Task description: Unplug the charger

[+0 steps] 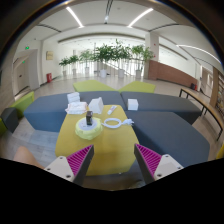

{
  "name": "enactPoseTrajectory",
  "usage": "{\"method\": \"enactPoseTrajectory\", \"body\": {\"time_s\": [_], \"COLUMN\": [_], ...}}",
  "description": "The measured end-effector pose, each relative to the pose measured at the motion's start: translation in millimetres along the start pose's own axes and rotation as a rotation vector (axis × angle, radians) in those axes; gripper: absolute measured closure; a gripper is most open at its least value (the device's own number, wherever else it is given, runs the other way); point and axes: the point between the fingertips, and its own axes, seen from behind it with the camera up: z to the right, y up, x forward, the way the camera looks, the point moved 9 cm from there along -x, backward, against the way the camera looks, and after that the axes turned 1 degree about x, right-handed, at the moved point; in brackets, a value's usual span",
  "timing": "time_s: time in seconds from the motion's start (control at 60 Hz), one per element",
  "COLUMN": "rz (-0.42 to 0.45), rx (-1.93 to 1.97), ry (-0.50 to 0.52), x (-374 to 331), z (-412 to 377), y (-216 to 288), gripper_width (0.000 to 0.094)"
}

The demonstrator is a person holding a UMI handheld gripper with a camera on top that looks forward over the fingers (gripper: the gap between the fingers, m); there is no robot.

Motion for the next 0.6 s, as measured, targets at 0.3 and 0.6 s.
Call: {"method": "enactPoseTrajectory", "body": {"time_s": [0.3, 0.6], "rz": [-0.007, 0.062], "rx": [0.003, -0.007], "ry": [0.064, 0.124], "x": [39.6, 194.8], "z": [-24.8, -86.1], "y": [20.5, 54.6], "gripper_width": [0.01, 0.0139]}}
